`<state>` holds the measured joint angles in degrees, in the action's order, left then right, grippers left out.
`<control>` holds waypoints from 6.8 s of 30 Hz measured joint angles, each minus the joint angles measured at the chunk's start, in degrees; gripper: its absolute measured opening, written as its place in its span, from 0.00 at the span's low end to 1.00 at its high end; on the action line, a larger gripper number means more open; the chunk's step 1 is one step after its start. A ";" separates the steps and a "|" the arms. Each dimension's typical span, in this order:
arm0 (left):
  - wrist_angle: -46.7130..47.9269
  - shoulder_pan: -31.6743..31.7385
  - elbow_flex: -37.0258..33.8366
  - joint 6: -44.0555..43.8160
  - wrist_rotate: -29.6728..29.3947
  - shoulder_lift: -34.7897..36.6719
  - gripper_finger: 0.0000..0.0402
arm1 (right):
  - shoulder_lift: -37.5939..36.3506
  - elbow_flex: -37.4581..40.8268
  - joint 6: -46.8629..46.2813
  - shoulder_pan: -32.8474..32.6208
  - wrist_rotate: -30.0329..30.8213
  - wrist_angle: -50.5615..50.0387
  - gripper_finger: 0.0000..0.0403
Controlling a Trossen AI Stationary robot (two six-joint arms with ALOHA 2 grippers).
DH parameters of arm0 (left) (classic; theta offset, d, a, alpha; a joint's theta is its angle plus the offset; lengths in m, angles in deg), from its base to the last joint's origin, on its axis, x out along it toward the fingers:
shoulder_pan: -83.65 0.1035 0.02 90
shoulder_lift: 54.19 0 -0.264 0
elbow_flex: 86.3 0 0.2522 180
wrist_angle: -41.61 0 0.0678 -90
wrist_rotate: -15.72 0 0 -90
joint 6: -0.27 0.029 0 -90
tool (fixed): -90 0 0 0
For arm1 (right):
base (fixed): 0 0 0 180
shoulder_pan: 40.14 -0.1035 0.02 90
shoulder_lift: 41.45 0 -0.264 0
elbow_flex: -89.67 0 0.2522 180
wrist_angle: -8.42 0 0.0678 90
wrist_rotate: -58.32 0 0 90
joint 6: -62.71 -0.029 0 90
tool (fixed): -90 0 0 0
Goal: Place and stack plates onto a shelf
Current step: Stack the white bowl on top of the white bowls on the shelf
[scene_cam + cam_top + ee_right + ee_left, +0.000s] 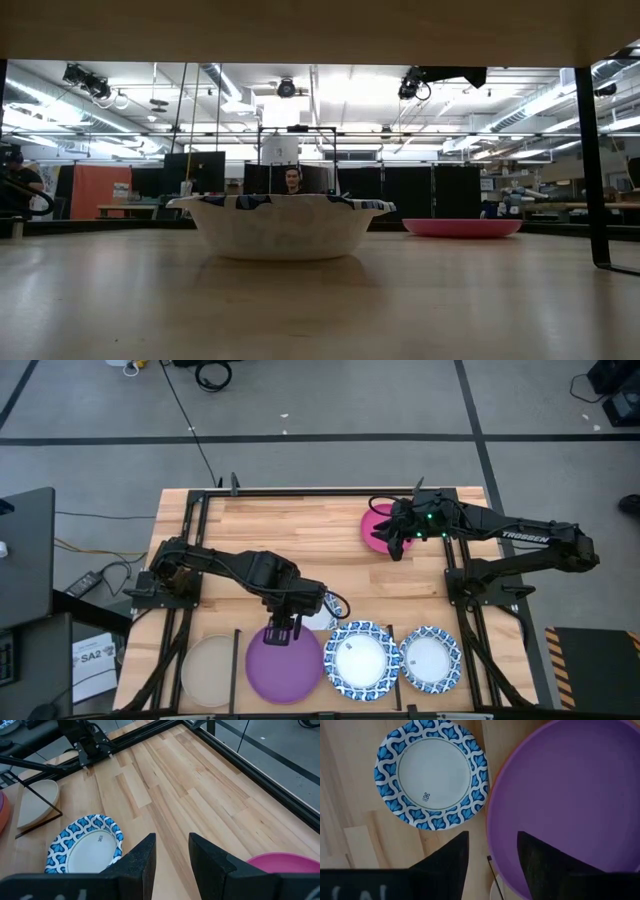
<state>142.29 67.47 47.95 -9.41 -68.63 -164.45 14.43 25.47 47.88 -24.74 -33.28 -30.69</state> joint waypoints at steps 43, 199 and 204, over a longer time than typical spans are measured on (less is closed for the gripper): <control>-12.82 37.18 -2.67 14.80 6.71 0.47 0.43 | 0.00 0.02 0.00 0.00 0.00 -0.15 0.30; -87.91 30.40 -46.45 -7.54 -3.96 0.42 0.02 | 12.10 0.02 5.67 5.84 -0.04 7.69 0.30; -87.97 30.40 -46.45 -7.50 -3.98 0.42 0.02 | 12.11 0.02 5.40 5.81 -4.21 5.28 0.30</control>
<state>54.32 97.87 1.51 -16.90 -72.61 -164.03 26.54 25.49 53.28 -18.92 -37.49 -25.40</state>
